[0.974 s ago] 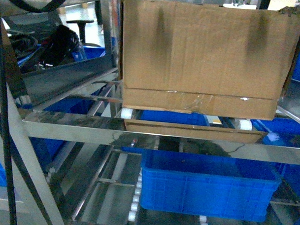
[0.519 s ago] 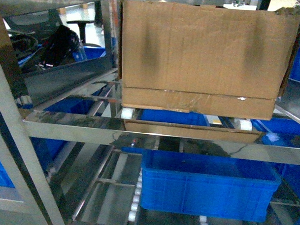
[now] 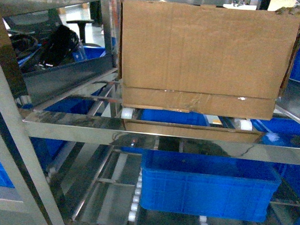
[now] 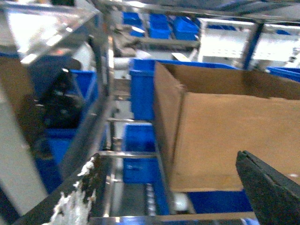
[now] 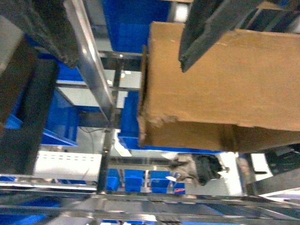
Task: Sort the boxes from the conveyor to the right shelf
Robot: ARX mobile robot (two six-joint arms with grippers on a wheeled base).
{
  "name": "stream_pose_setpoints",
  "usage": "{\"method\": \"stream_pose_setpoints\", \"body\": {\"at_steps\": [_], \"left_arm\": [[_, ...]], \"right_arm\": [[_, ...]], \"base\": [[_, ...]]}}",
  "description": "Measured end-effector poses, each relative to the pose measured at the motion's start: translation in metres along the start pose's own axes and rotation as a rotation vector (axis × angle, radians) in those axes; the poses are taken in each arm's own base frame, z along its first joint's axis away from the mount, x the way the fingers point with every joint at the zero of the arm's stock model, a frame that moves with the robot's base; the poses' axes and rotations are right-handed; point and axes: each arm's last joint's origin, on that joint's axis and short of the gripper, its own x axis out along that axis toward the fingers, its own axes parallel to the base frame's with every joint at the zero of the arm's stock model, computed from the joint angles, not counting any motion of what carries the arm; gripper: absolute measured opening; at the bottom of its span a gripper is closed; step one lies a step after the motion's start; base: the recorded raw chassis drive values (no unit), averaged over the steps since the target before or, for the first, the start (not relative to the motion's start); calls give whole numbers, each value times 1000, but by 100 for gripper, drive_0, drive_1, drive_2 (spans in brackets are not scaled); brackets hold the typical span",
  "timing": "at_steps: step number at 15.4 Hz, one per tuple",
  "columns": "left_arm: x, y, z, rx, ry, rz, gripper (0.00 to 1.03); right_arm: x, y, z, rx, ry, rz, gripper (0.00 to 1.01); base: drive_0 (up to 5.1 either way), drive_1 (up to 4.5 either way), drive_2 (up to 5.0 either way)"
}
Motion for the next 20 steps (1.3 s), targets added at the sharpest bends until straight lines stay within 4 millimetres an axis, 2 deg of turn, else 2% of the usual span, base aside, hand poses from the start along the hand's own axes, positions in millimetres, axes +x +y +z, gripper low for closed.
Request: {"method": "stream_pose_setpoints", "body": {"at_steps": [1,4,5,6,9,11,18,20], "left_arm": [[-28,28,-30,48,-94,94,53],[-51,45,-64,69,-68,85,15],[-58,49,-70,68,-70,84,2],[-64,52,-76,69,-78,84,2],[-79,60,-91,70,-74,84,2],[-88,72,-98,69,-74,104,2],[-109,70,-117,71,-91,80,2],[-113,70,-116,72,-97,78,2]], "right_arm": [[-23,-12,-33,-2,-12,-49,39],[-44,-18,-66,-8,8,-46,1],[-50,-24,-74,-8,9,-29,2],[-56,-29,-79,-9,2,-50,2],[-70,-28,-95,-9,6,-42,2],[-78,-28,-102,-9,2,-42,2],[-97,-28,-120,-10,-15,-42,2],[-101,-27,-120,-10,-19,-41,2]], "base": [[0,0,0],[0,0,0],[0,0,0],[0,0,0],[0,0,0],[0,0,0],[0,0,0],[0,0,0]]}}
